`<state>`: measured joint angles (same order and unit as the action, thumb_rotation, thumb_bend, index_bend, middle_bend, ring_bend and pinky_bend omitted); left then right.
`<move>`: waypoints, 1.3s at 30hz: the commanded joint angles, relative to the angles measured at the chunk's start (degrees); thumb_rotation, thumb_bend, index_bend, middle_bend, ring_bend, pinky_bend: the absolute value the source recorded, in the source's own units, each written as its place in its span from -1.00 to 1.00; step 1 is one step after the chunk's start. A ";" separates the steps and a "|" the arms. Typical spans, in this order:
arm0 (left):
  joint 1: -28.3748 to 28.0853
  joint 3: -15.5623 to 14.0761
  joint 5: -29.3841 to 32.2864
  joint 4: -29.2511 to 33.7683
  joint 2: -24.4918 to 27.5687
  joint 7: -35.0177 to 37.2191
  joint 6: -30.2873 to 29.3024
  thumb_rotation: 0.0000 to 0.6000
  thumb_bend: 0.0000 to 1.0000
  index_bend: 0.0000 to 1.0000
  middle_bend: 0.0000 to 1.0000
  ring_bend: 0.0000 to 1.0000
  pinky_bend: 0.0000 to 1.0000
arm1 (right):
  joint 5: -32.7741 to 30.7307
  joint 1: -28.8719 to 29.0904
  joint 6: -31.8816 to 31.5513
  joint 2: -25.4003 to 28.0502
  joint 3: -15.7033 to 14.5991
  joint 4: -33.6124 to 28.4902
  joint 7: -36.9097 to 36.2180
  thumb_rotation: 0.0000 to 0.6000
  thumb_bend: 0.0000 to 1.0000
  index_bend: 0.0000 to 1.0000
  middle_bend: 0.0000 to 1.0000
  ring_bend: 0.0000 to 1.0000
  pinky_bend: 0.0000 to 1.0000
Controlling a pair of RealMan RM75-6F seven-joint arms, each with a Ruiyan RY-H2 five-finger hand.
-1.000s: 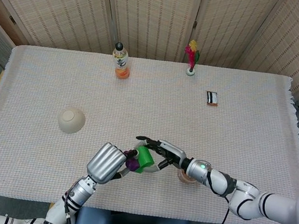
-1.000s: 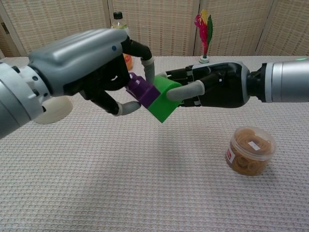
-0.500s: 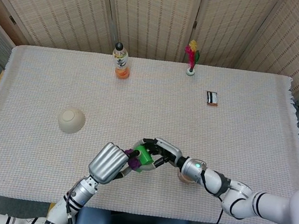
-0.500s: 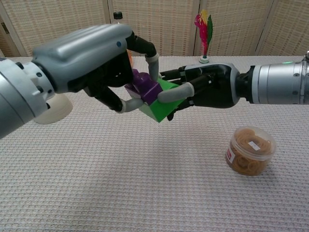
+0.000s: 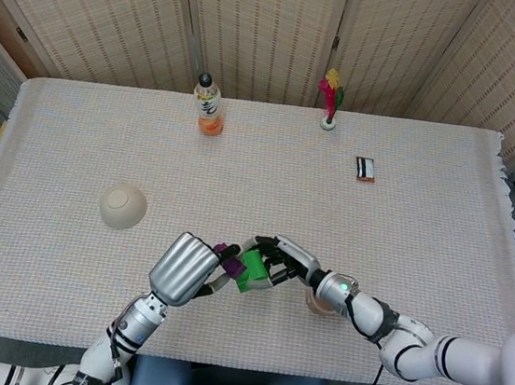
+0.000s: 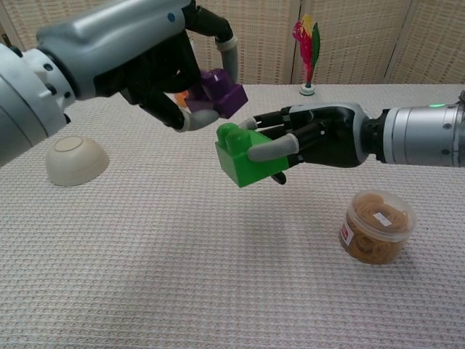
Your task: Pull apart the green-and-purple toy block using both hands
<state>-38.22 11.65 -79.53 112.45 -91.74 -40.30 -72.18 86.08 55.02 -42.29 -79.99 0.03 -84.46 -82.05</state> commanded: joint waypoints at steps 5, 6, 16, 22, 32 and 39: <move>-0.11 0.42 -0.01 0.33 1.05 0.06 -0.21 1.00 -0.09 0.52 1.00 1.00 1.00 | 0.07 -0.79 0.09 0.28 0.74 -0.13 1.50 1.00 -0.52 0.50 -0.05 -0.13 0.25; -0.04 0.42 0.05 0.35 1.33 0.21 -0.25 1.00 -0.09 0.52 1.00 1.00 1.00 | 0.21 -1.03 -0.26 0.72 0.84 -0.38 2.34 1.00 -0.52 0.50 -0.05 -0.13 0.25; 2.40 -2.07 1.13 -5.68 3.51 7.28 -0.24 1.00 -0.09 0.52 1.00 1.00 1.00 | -2.63 -6.57 -6.40 9.52 0.79 -5.06 24.27 1.00 -0.52 0.50 -0.05 -0.13 0.25; 3.75 -3.57 1.53 -12.31 3.12 14.05 0.47 1.00 -0.09 0.52 1.00 1.00 1.00 | -5.42 -11.58 -10.38 16.49 -0.91 -8.90 38.86 1.00 -0.52 0.50 -0.05 -0.13 0.25; 3.80 -5.21 3.47 -25.89 -1.72 21.68 5.07 1.00 -0.10 0.52 1.00 1.00 1.00 | -6.11 -19.32 -17.38 18.38 -1.99 -6.27 53.31 1.00 -0.52 0.50 -0.05 -0.13 0.25; 2.08 -3.97 4.75 -33.13 -5.25 25.28 8.74 1.00 -0.10 0.52 1.00 1.00 1.00 | -9.84 -17.60 -12.34 11.36 0.59 0.87 61.10 1.00 -0.52 0.50 -0.05 -0.14 0.24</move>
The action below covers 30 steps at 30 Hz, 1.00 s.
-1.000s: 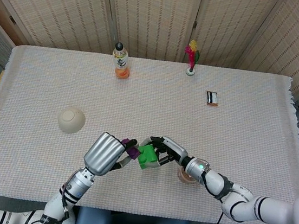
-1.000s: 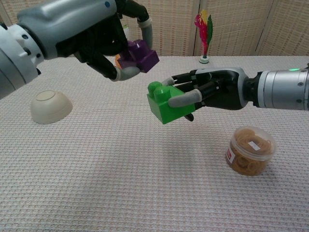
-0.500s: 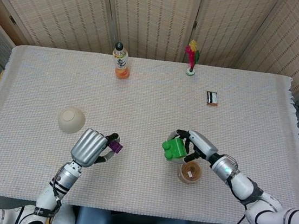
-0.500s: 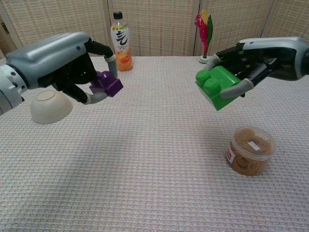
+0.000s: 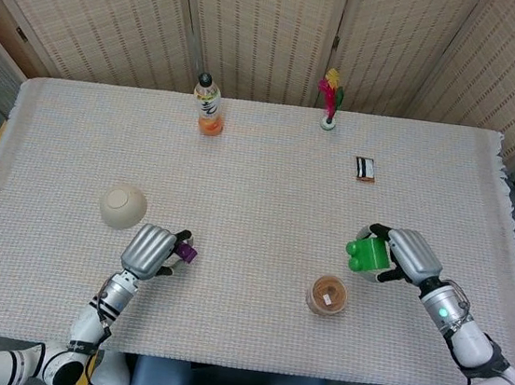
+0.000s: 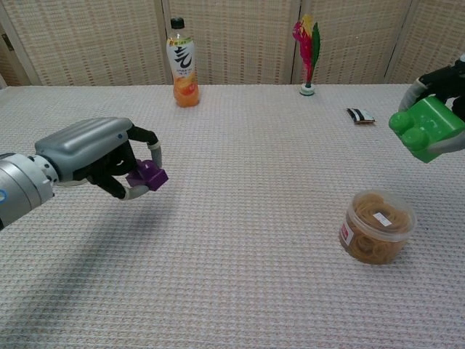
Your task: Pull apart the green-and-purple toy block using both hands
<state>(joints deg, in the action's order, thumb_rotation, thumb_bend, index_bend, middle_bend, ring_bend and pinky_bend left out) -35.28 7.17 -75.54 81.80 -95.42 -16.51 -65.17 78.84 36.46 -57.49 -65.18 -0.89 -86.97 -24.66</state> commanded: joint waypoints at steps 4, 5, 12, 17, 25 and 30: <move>-1.29 1.01 1.22 -4.74 -2.18 2.90 2.79 1.00 -0.10 0.52 1.00 1.00 1.00 | -5.27 1.95 6.20 -6.77 2.72 6.06 6.54 1.00 -0.52 0.50 -0.05 -0.14 0.24; -1.37 1.13 1.38 -5.25 -2.27 3.30 3.07 1.00 -0.10 0.52 1.00 1.00 1.00 | -5.66 2.12 6.90 -7.39 2.88 6.58 6.91 1.00 -0.52 0.50 -0.05 -0.15 0.23; -1.62 1.55 1.33 -7.52 -2.32 6.09 4.01 1.00 -0.10 0.47 1.00 1.00 1.00 | -6.03 3.20 11.75 -10.25 3.70 9.79 6.14 1.00 -0.52 0.40 -0.18 -0.26 0.16; -1.73 1.85 2.72 -6.02 -1.36 5.14 5.19 1.00 -0.14 -0.13 1.00 1.00 1.00 | -5.46 4.65 17.92 -7.49 3.08 7.73 4.31 1.00 -0.52 -0.81 -0.93 -0.88 -0.51; -1.60 1.89 2.12 -3.20 1.00 6.10 5.16 1.00 -0.43 -0.63 0.99 0.96 1.00 | 0.63 3.19 14.86 -2.48 3.24 3.13 -0.53 1.00 -0.52 -1.00 -1.00 -1.00 -1.00; -1.18 2.15 2.08 1.32 3.38 3.76 3.71 1.00 -0.47 -0.62 0.67 0.65 1.00 | 6.01 0.73 7.95 2.17 3.01 -2.11 -1.95 1.00 -0.52 -1.00 -1.00 -1.00 -1.00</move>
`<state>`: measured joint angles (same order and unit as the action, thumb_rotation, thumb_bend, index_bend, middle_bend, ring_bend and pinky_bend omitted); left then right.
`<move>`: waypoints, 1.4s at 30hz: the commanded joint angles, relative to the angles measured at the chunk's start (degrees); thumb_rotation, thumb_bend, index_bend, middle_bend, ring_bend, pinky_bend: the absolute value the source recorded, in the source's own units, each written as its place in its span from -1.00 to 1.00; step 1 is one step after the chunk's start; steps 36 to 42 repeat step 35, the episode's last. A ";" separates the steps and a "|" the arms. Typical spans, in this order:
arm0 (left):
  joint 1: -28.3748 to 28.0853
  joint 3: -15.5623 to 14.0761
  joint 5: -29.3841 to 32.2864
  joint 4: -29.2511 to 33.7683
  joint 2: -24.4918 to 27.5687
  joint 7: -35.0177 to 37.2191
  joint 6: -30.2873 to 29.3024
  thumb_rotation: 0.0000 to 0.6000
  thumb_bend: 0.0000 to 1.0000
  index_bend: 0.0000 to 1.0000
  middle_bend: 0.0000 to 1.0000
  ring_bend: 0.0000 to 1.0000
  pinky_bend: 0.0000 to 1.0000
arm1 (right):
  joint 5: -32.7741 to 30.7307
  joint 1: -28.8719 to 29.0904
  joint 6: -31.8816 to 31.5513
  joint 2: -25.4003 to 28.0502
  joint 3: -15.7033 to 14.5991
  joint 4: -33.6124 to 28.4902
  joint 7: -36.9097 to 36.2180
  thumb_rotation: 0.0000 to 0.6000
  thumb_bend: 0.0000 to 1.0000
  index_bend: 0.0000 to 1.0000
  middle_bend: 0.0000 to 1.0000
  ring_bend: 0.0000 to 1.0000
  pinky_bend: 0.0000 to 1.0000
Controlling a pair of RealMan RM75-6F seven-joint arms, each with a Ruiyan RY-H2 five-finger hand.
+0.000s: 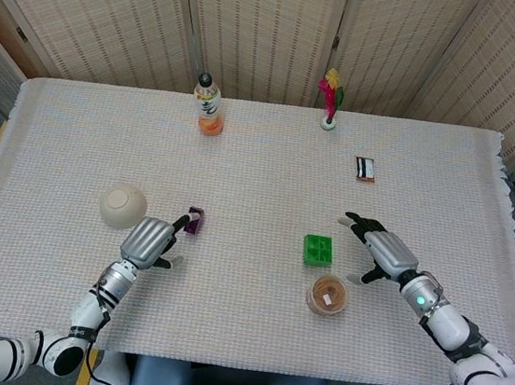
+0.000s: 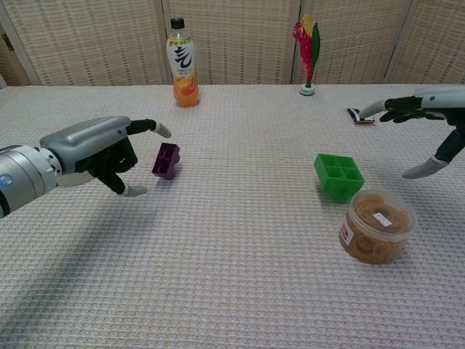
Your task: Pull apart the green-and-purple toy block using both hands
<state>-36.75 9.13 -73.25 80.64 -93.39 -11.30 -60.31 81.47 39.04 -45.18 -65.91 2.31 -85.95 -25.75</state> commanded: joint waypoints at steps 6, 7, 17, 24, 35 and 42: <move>2.76 -2.64 -5.61 12.66 8.30 -5.51 -6.13 1.00 -0.47 -0.61 0.23 0.35 0.86 | 9.10 -9.06 -16.55 7.23 -3.34 -9.10 7.97 1.00 -0.52 -1.00 -1.00 -1.00 -1.00; 3.69 -3.61 -7.24 14.08 9.87 -5.76 -7.58 1.00 -0.47 -0.64 0.07 0.18 0.67 | 9.18 -10.60 -18.46 7.58 -3.83 -9.85 12.04 1.00 -0.52 -1.00 -1.00 -1.00 -1.00; 19.82 -13.02 -15.66 14.23 22.67 -5.01 -27.74 1.00 -0.46 -0.80 -0.91 -1.00 -1.00 | 7.58 -27.97 -43.35 -0.93 -4.65 -9.88 40.64 1.00 -0.52 -1.00 -1.00 -1.00 -1.00; 26.97 -12.85 -14.08 7.06 22.40 -1.64 -35.05 1.00 -0.47 -0.91 -1.00 -1.00 -1.00 | 7.85 -31.12 -44.49 -6.68 -5.55 -4.00 43.12 1.00 -0.52 -1.00 -1.00 -1.00 -1.00; 28.21 -12.32 -11.28 9.75 26.33 -0.84 -30.00 1.00 -0.47 -0.96 -1.00 -1.00 -1.00 | 7.35 -31.00 -41.70 -7.76 -4.14 -1.55 40.74 1.00 -0.52 -1.00 -1.00 -1.00 -1.00; 28.21 -12.32 -11.28 9.75 26.33 -0.84 -30.00 1.00 -0.47 -0.96 -1.00 -1.00 -1.00 | 7.35 -31.00 -41.70 -7.76 -4.14 -1.55 40.74 1.00 -0.52 -1.00 -1.00 -1.00 -1.00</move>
